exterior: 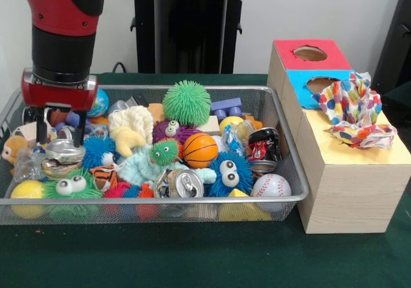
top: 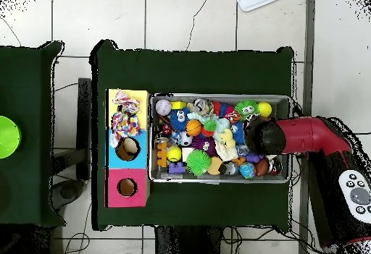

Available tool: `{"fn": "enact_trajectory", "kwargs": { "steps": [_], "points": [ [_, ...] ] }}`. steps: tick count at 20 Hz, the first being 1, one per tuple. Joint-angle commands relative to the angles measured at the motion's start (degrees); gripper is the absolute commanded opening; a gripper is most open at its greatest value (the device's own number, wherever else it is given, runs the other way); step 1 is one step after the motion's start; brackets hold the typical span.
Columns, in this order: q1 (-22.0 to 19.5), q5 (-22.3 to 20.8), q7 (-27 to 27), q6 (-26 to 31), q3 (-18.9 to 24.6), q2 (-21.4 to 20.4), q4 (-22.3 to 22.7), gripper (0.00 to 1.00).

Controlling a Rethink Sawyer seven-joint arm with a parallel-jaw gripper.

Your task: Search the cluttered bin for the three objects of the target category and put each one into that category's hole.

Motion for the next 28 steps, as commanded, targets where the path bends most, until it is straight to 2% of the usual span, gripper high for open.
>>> {"fn": "enact_trajectory", "kwargs": {
  "steps": [1,7,10,18,28],
  "points": [
    [-1.8,-1.5,-14.6,2.3,2.0,-2.2,4.9,1.0],
    [-3.7,2.4,-17.1,6.4,3.4,-8.7,9.3,1.0],
    [-4.0,3.2,-17.0,7.5,3.8,-9.9,10.1,1.0],
    [-3.6,-1.8,-11.1,0.3,1.7,-4.5,10.1,1.0],
    [-2.4,-4.8,-5.5,-4.2,-0.2,-2.4,11.4,1.0]
  ]
}}
